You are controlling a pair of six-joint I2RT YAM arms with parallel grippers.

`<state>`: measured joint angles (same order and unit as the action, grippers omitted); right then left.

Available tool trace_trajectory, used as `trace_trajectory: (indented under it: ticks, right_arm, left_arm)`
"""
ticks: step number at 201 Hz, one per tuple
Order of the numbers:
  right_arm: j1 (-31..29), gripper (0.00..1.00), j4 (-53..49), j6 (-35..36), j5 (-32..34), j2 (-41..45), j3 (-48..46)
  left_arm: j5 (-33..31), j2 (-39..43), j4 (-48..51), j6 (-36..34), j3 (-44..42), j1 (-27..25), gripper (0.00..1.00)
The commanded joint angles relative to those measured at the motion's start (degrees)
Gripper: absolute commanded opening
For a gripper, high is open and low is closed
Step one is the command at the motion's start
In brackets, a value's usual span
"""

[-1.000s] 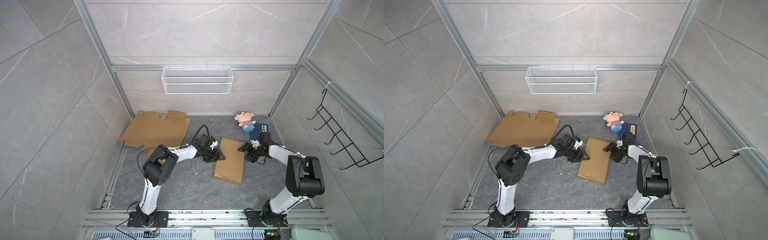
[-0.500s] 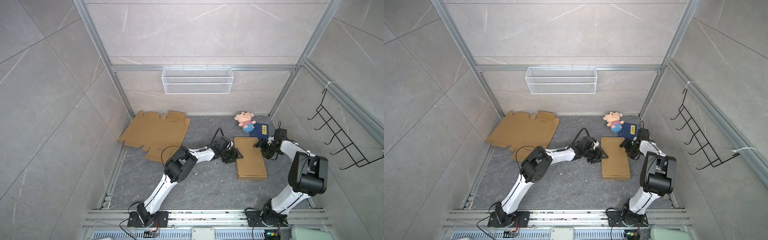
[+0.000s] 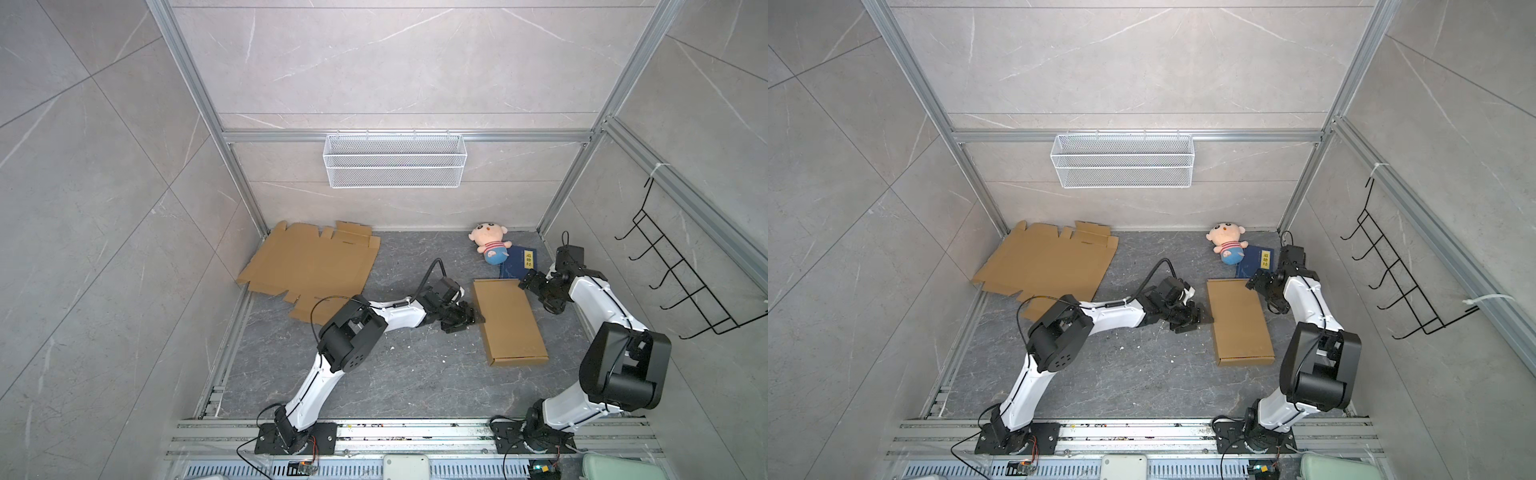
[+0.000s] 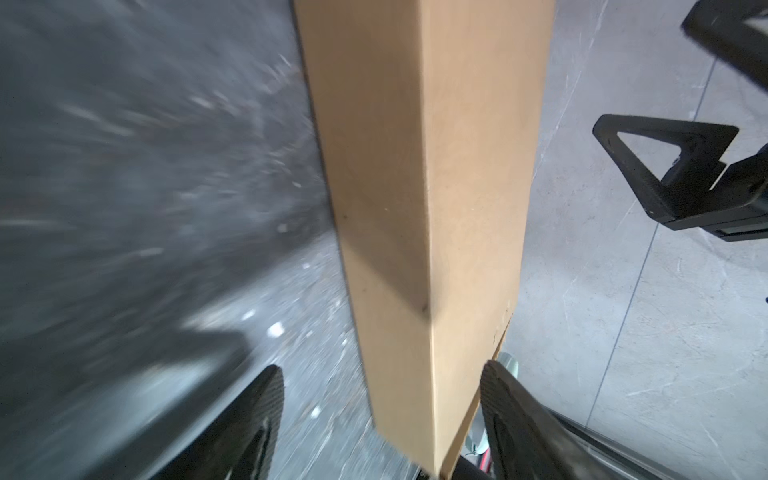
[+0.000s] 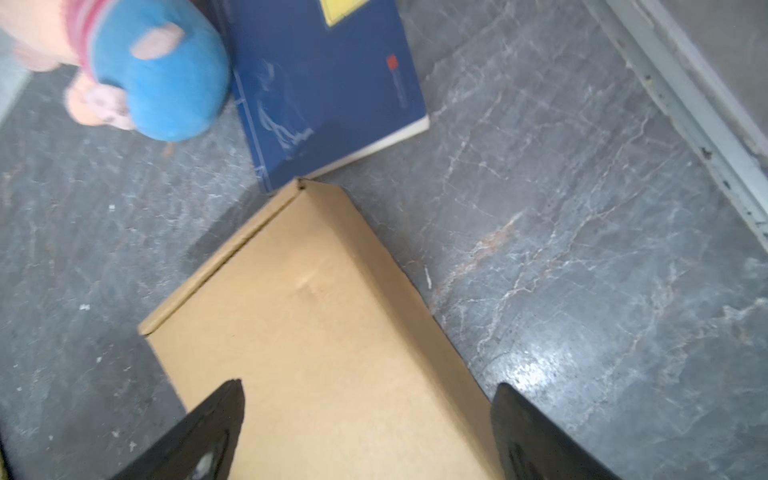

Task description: Fold the paper box

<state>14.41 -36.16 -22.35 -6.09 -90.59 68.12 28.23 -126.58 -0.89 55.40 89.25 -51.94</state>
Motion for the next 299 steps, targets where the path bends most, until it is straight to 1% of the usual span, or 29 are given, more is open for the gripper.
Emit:
trace_trajectory:
  ticks: [1,20,33,46,60,81,86,97,126,135,167,192,204,221,233,241,247,274,282,291,299]
  right_arm:
    - [-4.90,0.95,-2.25,1.15,1.71,2.39,1.65]
    - [-10.08,0.95,-2.49,0.78,3.35,3.28,3.35]
    - [-13.54,0.95,-1.56,-0.02,4.69,3.66,3.78]
    - [-16.76,0.95,-0.18,-1.36,4.94,3.42,4.26]
    - [-20.37,0.95,0.62,-2.16,5.96,2.73,5.22]
    - [-25.13,0.95,0.03,-2.34,7.98,1.20,7.66]
    - [-26.23,0.95,-0.27,-2.43,8.33,0.76,8.21]
    - [-28.45,0.95,-0.73,-2.93,9.04,-0.10,9.32]
    - [-35.26,0.95,-0.99,-3.05,13.58,-3.59,12.15]
    - [-36.70,0.95,-1.34,-3.37,14.06,-5.23,13.41]
    - [-41.56,0.95,-1.99,-6.30,12.12,-10.33,17.30]
    - [-47.60,0.94,1.59,-7.01,11.34,-12.55,18.17]
    - [-49.67,0.92,0.76,-7.46,10.33,-14.50,20.95]
    - [-51.59,0.89,1.33,-9.33,6.14,-16.93,23.83]
    - [-53.10,0.88,1.75,-10.43,3.44,-18.60,25.74]
    - [-54.16,0.88,1.43,-11.08,2.99,-19.51,27.07]
    - [-54.92,0.88,1.68,-12.27,2.89,-20.03,27.41]
    - [-57.68,0.87,8.75,-19.05,0.56,-22.72,25.94]
    - [-57.89,0.86,11.91,-22.39,-0.40,-24.05,25.15]
    - [-57.96,0.84,15.97,-25.54,-2.92,-25.81,25.04]
    - [-58.13,0.83,16.81,-27.23,-3.34,-27.87,26.46]
  left_arm:
    - [-3.37,9.52,8.59,-10.55,1.57,3.29,0.78]
    - [-4.33,11.79,18.90,-15.47,7.15,6.38,0.78]
    - [-5.19,11.84,26.38,-17.86,14.15,8.85,0.77]
    - [-8.07,11.81,31.94,-20.40,20.85,10.76,0.77]
    - [-11.56,10.29,37.07,-22.45,28.77,12.62,0.77]
    - [-14.91,6.51,42.13,-22.59,39.09,15.55,0.77]
    - [-16.17,6.55,42.05,-22.33,39.30,16.18,0.77]
    - [-17.65,7.57,40.23,-21.52,36.91,17.62,0.77]
    - [-25.65,7.58,44.48,-28.09,37.42,19.52,0.78]
    - [-25.36,7.38,45.10,-27.91,37.61,20.83,0.78]
    - [-24.88,6.92,48.88,-26.88,39.79,24.88,0.77]
    - [-25.45,11.58,47.01,-27.47,33.97,26.81,0.78]
    - [-25.00,15.15,44.19,-27.40,28.42,27.76,0.78]
    - [-26.43,21.04,40.38,-28.47,20.05,29.26,0.78]
    - [-27.26,24.68,38.80,-28.94,14.91,31.29,0.78]
    - [-27.64,27.07,37.55,-29.20,11.54,32.82,0.78]
    - [-27.66,28.73,36.61,-29.38,9.04,34.11,0.78]
    - [-26.84,34.26,31.45,-29.72,-1.72,38.41,0.78]
    - [-25.70,35.49,29.53,-29.95,-4.72,39.35,0.78]
    - [-25.29,36.50,27.79,-30.04,-7.59,40.31,0.78]
    - [-24.97,37.04,27.42,-30.20,-9.47,41.06,0.78]
